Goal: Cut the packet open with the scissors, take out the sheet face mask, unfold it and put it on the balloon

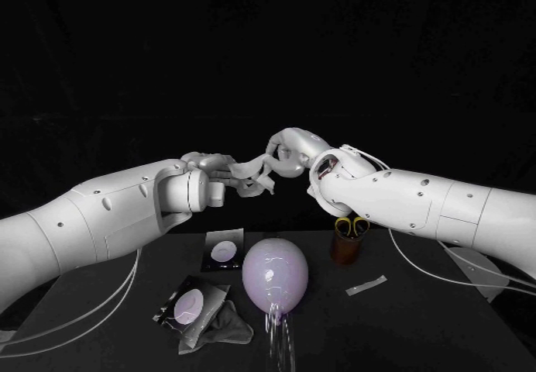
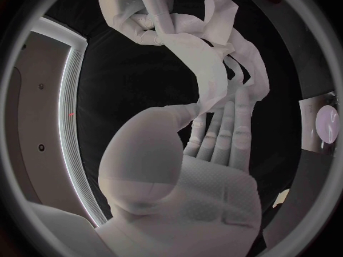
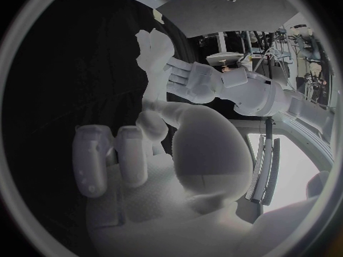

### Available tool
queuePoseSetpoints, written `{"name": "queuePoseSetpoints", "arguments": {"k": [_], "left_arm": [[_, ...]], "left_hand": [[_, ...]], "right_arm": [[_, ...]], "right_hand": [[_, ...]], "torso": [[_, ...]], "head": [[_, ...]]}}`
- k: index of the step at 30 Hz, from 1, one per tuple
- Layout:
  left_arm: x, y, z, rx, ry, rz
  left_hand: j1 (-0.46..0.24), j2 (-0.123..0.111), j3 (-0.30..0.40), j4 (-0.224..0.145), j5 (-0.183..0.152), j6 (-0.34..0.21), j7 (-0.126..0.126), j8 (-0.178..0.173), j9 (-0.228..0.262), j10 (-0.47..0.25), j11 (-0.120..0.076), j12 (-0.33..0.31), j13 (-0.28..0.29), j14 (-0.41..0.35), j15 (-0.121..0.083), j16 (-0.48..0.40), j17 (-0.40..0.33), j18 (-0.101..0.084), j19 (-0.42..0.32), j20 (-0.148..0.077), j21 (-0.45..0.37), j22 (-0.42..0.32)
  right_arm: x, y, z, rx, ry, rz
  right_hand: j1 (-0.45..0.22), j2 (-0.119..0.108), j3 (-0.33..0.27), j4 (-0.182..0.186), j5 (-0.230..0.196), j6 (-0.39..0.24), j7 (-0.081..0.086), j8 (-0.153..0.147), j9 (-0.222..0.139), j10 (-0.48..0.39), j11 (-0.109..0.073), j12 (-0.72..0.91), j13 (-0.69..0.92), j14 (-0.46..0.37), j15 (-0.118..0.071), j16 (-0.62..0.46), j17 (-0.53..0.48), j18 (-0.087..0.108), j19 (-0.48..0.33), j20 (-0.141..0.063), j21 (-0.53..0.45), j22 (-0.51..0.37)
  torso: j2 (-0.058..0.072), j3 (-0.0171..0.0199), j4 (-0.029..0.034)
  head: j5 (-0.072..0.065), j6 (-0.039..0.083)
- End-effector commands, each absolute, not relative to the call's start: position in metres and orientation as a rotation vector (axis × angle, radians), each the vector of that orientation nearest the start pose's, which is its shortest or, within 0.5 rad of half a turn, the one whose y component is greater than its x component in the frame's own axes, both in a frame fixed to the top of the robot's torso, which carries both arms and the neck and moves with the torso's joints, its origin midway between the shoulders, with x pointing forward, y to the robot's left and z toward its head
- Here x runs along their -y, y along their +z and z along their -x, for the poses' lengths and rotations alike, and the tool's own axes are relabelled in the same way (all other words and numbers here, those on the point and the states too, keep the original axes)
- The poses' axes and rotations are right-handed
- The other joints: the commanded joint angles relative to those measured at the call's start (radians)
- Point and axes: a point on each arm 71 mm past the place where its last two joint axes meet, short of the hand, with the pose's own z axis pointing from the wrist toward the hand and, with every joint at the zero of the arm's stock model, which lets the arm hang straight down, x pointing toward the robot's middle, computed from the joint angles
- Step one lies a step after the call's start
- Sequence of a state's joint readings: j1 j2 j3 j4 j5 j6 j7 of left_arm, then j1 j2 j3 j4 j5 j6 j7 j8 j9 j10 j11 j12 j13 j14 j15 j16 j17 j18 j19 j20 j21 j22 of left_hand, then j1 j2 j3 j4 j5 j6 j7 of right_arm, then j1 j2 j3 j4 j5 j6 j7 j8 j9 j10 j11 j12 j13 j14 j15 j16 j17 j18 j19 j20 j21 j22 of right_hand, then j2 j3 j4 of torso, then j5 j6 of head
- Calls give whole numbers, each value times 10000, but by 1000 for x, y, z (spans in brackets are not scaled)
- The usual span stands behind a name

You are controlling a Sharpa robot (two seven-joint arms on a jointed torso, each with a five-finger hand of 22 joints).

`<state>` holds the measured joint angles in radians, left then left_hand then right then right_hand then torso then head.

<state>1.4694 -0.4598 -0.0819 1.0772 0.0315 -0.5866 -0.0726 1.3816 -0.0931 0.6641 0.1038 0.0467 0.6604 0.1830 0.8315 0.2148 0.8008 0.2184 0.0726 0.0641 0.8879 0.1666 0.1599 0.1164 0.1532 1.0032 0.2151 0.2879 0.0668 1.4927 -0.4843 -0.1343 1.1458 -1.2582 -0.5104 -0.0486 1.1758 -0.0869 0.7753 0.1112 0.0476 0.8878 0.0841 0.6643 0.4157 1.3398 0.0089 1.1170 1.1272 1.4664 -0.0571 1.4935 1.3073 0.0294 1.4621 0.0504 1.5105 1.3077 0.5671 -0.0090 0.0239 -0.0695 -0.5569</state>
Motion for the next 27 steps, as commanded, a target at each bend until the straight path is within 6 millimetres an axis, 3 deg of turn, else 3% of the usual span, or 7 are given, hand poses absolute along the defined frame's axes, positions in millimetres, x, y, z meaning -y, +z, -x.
{"name": "queuePoseSetpoints", "arguments": {"k": [1, 10, 17, 18, 19, 20, 27], "left_arm": [[-153, -94, -593, -15240, -11302, 12634], [-152, -96, -589, -16503, -11622, 10413], [-153, -100, -588, -17130, -11529, 8838], [-153, -101, -588, -17259, -11504, 8630], [-153, -102, -588, -17339, -11475, 8482], [-153, -103, -588, -17412, -11436, 8318], [-160, -110, -588, -17578, -11087, 7932]], "left_hand": [[-44, -170, -147, 3, 13, -103, 756, -177, -120, 48, 24, 68, 20, -20, 65, 64, 16, -114, -143, 15, -88, -15], [-608, -897, -975, 493, 10, -626, 787, -838, -491, 298, 35, 243, 31, -142, 148, 135, 51, -118, -738, 200, -545, -38], [-749, -1184, -1727, 796, 15, -662, 781, -941, -582, 415, 25, 330, 31, -264, 164, 227, 85, -46, -895, 312, -713, -15], [-839, -1236, -2442, 1045, 24, -637, 741, -949, -608, 484, 0, 381, 32, -286, 152, 304, 115, 17, -904, 365, -759, -4], [-703, -1096, -3045, 1210, 33, -648, 701, -969, -635, 491, -15, 395, 23, -300, 131, 375, 143, 77, -892, 411, -786, 5], [-300, -809, -4530, 1708, -2, -655, 701, -1004, -697, 595, -59, 480, 26, -265, 106, 590, 224, 246, -806, 510, -814, 25], [-702, -237, -7073, 1944, 25, -563, 765, -1044, -804, 1546, -184, 1031, 134, 359, -119, 1291, 528, 317, -221, 380, -584, 116]], "right_arm": [[123, -62, -576, -14123, 6904, 1517], [128, -54, -578, -14251, 6762, 1220], [132, -49, -579, -14231, 6840, 683], [132, -49, -579, -14260, 6839, 596], [133, -49, -579, -14286, 6840, 528], [133, -49, -580, -14318, 6842, 450], [138, -48, -581, -14411, 6775, 166]], "right_hand": [[-29, 49, 961, -1049, 36, 76, 2, 9, 2, 74, -22, 67, 23, 801, 46, 39, 1874, -153, 788, 4, 41, 2446], [-21, 66, 919, -1151, 116, 146, -1, -47, -41, 131, -26, 129, 132, 815, 49, 73, 1915, -169, 821, 1, 107, 2467], [-45, 90, 896, -1235, 282, 216, -6, -108, -88, 170, -29, 143, 200, 819, 43, 78, 1927, -175, 834, -3, 134, 2475], [-45, 90, 896, -1235, 282, 216, -6, -108, -88, 170, -29, 143, 200, 819, 43, 78, 1927, -175, 834, -3, 134, 2475], [-45, 90, 896, -1235, 282, 216, -6, -108, -88, 170, -29, 143, 200, 819, 43, 78, 1927, -175, 834, -3, 134, 2475], [-45, 90, 896, -1235, 282, 216, -6, -108, -88, 170, -29, 143, 200, 819, 43, 78, 1927, -175, 834, -3, 134, 2475], [-52, 95, 890, -1250, 309, 230, -6, -120, -97, 178, -30, 147, 215, 819, 42, 77, 1928, -175, 833, -4, 135, 2475]], "torso": [[3, 5, 3], [-10, 0, 16], [0, -3, 19], [0, -5, 22], [3, -6, 22], [4, -7, 22], [4, 0, 10]], "head": [[-16, -6], [-62, 18], [-98, -4], [-115, -8], [-131, -12], [-135, -8], [-151, -23]]}}
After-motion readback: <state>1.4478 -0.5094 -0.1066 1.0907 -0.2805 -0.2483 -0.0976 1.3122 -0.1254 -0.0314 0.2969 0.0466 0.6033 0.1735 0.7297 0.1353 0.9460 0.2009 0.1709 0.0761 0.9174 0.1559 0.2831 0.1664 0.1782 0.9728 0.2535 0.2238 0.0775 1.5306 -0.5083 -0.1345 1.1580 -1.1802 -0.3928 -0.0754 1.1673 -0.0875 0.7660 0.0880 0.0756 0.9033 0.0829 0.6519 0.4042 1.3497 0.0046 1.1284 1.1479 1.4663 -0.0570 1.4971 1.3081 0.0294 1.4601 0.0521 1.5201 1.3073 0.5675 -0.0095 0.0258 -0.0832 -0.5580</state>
